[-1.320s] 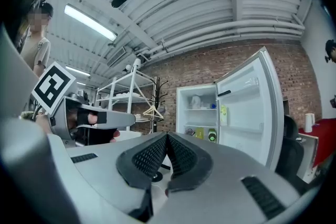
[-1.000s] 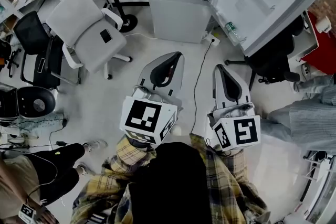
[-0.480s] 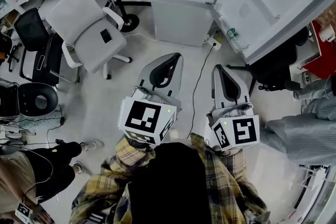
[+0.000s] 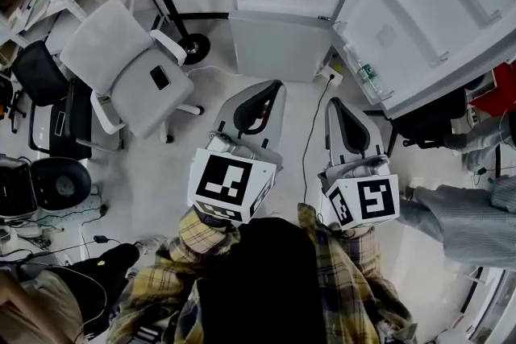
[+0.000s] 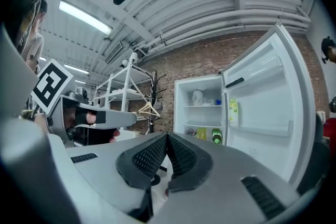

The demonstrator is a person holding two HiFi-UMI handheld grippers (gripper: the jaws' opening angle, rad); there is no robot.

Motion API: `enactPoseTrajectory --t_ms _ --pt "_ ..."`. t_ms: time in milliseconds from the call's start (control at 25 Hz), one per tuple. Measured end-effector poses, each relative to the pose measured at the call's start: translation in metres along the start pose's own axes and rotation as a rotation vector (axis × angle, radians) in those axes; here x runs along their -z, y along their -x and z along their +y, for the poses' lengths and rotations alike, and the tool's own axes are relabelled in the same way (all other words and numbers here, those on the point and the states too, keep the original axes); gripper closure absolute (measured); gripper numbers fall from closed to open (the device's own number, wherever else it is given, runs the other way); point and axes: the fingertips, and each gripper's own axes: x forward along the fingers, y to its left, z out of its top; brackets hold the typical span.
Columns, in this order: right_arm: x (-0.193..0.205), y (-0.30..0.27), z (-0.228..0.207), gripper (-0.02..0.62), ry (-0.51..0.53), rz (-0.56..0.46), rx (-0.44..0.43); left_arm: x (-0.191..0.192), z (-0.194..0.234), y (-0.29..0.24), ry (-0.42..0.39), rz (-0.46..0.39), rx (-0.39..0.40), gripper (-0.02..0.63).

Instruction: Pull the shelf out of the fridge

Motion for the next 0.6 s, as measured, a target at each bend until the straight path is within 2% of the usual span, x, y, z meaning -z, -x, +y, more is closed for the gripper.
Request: enactPoseTrajectory --t_ms 280,600 --pt "-0.004 -0.075 -0.008 0.578 -0.012 -0.006 0.044 -0.010 0.064 -0.040 -0.019 0.009 0.032 0.603" --pt "0.007 -0.134 -0.011 0.578 -0.016 0.028 0.066 -0.003 0.121 -0.073 -0.003 0.036 0.041 0.603"
